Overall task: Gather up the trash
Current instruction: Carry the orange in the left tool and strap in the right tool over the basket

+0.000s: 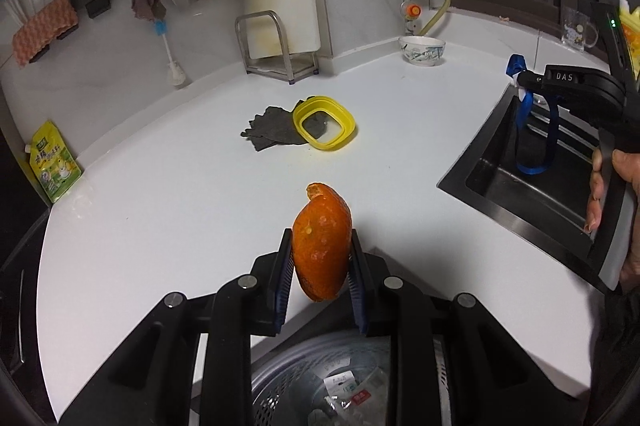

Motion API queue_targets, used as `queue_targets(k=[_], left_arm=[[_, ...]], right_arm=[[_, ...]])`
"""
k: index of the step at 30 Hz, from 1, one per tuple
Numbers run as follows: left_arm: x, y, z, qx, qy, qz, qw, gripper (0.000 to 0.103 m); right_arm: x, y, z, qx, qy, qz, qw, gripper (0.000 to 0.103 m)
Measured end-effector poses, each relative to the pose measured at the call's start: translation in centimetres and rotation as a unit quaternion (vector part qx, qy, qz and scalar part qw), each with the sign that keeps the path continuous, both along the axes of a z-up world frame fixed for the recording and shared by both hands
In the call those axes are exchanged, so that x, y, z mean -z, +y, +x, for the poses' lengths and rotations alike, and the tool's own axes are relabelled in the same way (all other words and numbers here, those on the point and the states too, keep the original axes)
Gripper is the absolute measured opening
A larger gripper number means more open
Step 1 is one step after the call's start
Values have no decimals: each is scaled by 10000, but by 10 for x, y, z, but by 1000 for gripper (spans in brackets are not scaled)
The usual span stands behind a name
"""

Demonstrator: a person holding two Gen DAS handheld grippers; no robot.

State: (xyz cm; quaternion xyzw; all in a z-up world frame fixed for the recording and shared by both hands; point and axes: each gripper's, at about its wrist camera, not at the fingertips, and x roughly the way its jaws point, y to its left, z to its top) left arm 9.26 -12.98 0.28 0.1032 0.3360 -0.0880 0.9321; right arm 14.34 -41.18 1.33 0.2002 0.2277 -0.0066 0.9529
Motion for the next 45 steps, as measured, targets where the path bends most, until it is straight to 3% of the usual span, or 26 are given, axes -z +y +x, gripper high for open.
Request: queue_targets(k=[11,17,23,33,43,45], left_arm=[[-8,48,-59,74,-295,-388,9988,25],[-2,67,-97,218,-457,-359,9981,25],[19,85,-119,396,-70,-580,9975,25],[62,93,-123,437,426,-568,9965,26],[73,95,-115,357,695,-642,9949,30],[74,96,-114,335,702,-636,9949,35]], right_arm=[[-18,85,-134,-291,-239,-165,9992,8],[4,129,-195,-524,86,-106,9985,8],[34,169,-232,-830,537,-196,9949,8],[80,211,-234,-1249,1229,-281,9841,8],[106,217,-215,-1371,1611,-71,9773,8],[107,217,-213,-1377,1636,-69,9768,13]])
